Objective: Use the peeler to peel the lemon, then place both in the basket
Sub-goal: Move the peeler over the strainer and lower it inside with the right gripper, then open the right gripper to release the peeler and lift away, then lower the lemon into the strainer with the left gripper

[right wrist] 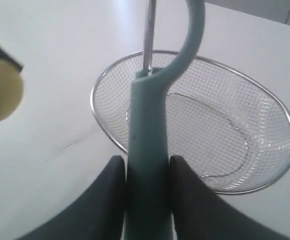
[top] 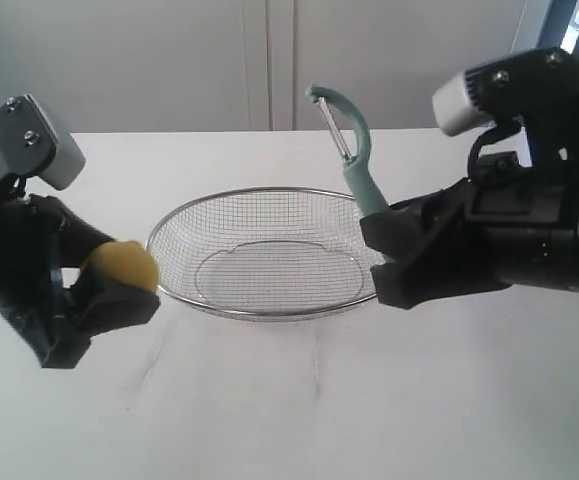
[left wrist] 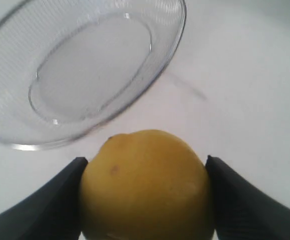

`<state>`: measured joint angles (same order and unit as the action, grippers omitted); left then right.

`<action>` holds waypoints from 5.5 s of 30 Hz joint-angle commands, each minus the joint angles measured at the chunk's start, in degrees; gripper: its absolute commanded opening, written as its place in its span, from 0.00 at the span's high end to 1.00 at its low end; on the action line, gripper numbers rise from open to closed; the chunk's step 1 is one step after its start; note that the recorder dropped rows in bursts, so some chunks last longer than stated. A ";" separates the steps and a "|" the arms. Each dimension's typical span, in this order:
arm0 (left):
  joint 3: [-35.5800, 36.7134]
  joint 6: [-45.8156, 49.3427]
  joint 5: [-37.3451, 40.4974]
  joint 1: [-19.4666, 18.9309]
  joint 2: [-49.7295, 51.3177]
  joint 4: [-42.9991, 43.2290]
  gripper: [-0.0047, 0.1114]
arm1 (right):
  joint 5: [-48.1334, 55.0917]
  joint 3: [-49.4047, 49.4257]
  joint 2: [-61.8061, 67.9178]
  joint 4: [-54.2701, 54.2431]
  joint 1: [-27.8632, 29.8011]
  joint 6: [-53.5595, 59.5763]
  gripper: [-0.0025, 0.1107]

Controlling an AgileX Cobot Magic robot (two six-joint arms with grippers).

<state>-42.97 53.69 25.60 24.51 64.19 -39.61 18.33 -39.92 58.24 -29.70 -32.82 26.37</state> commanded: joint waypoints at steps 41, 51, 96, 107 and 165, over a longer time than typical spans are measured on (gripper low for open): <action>-5.15 -21.81 8.73 0.22 -0.87 17.35 0.96 | -11.01 -18.39 41.31 37.47 0.35 -13.25 0.98; -5.15 -21.81 8.44 0.22 -0.87 16.48 0.96 | -14.75 -18.79 48.50 37.25 1.44 -8.70 0.98; -5.15 -21.81 8.33 0.22 -0.87 12.66 0.96 | -17.33 -18.79 52.37 37.25 3.13 -11.54 0.93; -5.15 -21.81 8.33 0.22 -0.87 12.66 0.96 | -17.51 -18.79 52.37 37.25 3.13 -11.65 0.68; -1.11 -21.81 -3.44 0.22 -0.87 13.71 0.96 | 39.20 -18.79 10.26 32.20 3.13 -25.09 0.98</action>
<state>-45.86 31.94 25.07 24.51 63.83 -25.50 57.11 -58.61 69.62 2.49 -29.98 1.29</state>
